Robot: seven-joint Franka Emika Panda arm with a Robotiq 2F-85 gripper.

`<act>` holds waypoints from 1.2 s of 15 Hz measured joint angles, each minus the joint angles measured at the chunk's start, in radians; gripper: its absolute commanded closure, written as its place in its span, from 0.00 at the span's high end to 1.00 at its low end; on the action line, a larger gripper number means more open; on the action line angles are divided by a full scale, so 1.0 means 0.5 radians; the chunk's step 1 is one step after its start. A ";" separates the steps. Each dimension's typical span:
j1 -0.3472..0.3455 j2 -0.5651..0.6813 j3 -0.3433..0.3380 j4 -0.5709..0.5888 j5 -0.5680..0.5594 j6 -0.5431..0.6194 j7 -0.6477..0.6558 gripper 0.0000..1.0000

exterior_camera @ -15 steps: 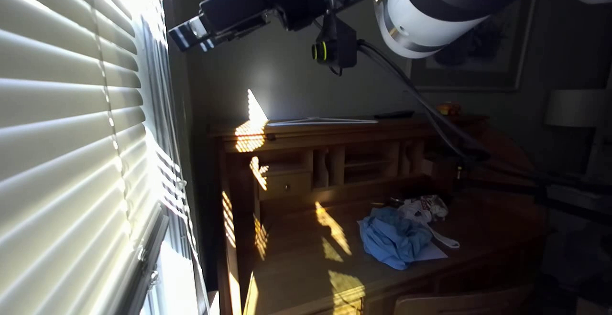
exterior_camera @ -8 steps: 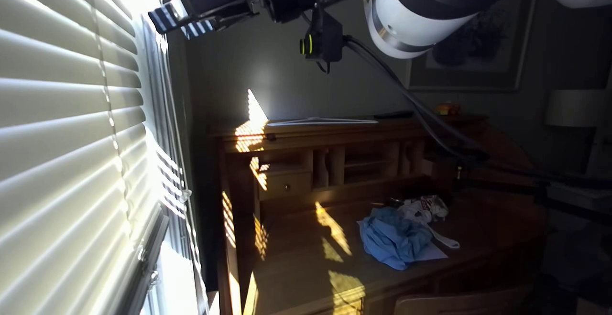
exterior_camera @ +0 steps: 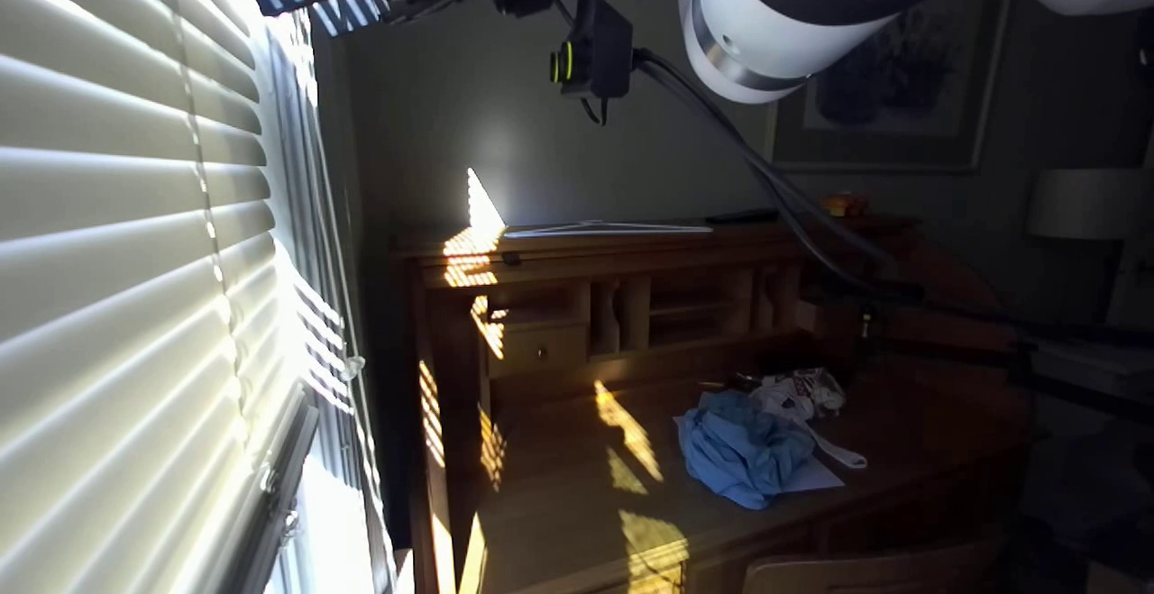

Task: Pull the white cord on the right side of the window downwards

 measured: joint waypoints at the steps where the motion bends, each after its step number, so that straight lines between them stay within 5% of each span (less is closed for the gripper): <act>1: 0.005 0.001 -0.002 0.001 0.000 0.000 0.000 0.75; 2: 0.009 0.001 -0.006 0.001 0.000 0.000 0.000 0.74; 12: 0.021 0.001 -0.032 0.001 0.000 0.021 0.000 0.03; 18: 0.029 0.001 -0.032 0.001 0.000 0.022 0.000 0.01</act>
